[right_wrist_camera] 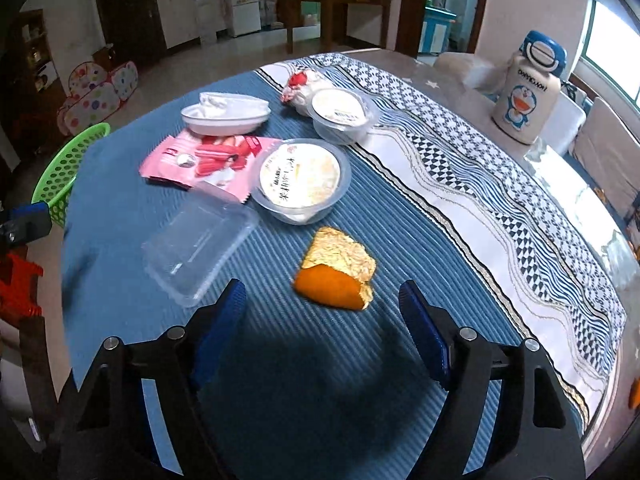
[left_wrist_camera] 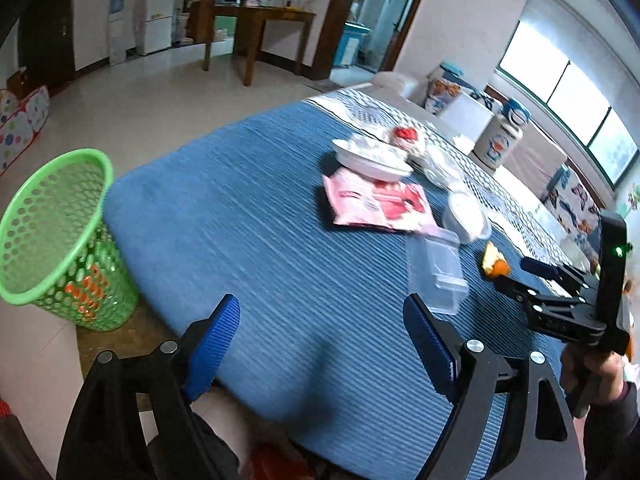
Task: Collect trash
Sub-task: 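Return both tools to the table and grasp the bread slice with the right tool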
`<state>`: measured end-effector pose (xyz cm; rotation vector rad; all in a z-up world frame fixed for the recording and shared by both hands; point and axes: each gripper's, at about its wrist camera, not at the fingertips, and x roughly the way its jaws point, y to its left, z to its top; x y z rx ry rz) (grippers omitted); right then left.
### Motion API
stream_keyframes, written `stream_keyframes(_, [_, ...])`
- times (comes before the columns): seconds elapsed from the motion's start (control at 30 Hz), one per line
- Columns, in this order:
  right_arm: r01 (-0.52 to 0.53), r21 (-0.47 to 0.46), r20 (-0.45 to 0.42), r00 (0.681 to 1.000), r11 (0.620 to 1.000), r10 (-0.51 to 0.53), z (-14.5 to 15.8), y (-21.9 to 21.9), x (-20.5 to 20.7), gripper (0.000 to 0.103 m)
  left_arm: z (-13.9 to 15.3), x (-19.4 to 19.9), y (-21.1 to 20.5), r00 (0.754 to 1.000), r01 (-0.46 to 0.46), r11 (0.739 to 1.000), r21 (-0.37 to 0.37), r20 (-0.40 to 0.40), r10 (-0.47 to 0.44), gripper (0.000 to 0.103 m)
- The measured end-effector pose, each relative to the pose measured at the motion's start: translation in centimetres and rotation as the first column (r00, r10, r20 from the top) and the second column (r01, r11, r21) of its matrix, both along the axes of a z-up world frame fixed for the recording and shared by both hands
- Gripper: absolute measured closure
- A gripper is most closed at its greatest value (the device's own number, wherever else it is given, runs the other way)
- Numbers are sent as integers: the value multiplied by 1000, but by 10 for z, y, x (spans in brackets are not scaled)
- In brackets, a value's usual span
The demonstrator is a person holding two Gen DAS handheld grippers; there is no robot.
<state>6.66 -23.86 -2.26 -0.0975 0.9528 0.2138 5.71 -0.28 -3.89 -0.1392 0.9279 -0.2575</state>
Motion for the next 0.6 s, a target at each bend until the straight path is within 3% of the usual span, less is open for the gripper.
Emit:
stream_keyframes(0.23, [-19,12,-30,999,1000,19,-12,-4,12,37,-6,5,-40,997,79,997,6,-13,-79,22])
stream_keyframes(0.43, [-24,33,-35,999,999,25,-15,-12,13,54,-11,10,-72,990,138,990,30,-17,-137,22])
stream_keyframes(0.6, [-20,68,-32,999,997,22,-12,-22,11,58,-17,21,-95,984,173,985,8,-38,-173,22])
